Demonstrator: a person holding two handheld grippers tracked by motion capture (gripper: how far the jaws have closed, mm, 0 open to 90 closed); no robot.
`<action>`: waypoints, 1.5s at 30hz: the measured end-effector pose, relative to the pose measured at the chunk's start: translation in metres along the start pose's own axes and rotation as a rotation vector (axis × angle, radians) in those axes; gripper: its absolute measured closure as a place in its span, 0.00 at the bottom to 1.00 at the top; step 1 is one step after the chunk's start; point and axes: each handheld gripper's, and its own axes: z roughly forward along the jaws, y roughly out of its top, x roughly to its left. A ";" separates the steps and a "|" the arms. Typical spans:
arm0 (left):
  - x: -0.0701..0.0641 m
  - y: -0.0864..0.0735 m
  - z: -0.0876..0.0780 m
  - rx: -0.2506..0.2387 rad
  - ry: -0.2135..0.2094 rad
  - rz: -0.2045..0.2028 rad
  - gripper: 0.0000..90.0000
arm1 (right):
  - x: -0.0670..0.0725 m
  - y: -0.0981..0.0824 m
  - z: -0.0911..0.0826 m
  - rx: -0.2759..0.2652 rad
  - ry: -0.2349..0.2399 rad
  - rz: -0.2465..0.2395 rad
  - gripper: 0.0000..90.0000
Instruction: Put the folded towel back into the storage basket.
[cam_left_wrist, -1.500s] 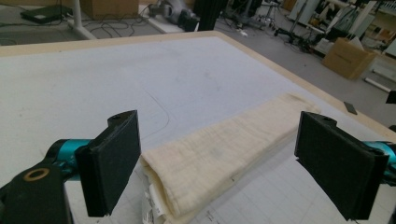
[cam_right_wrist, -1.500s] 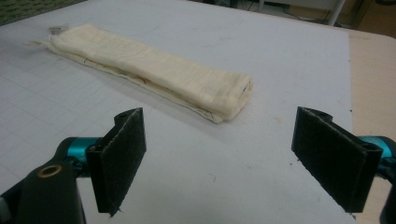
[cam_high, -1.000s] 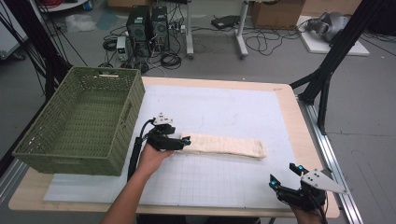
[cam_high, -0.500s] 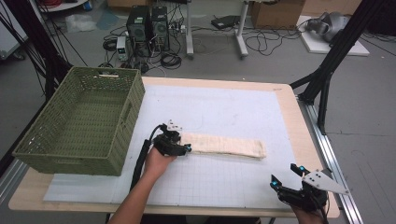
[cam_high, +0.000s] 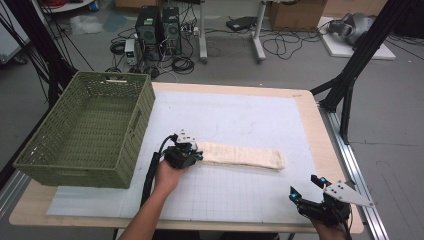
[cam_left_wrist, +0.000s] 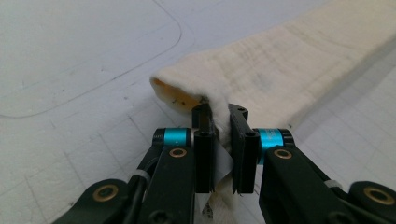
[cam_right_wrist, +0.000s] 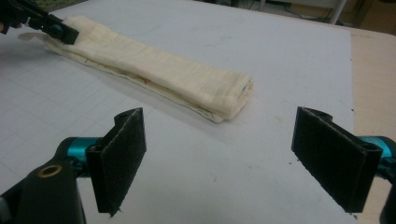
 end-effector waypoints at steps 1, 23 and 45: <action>0.000 0.000 -0.001 -0.006 -0.006 0.006 0.91 | 0.001 0.000 0.001 0.005 0.004 -0.008 0.18; -0.002 -0.009 -0.018 -0.074 -0.055 -0.029 0.90 | -0.009 0.013 0.037 0.035 0.030 0.033 0.18; 0.010 -0.017 -0.026 -0.084 -0.033 -0.058 0.90 | -0.007 0.030 0.118 0.195 0.016 0.074 0.30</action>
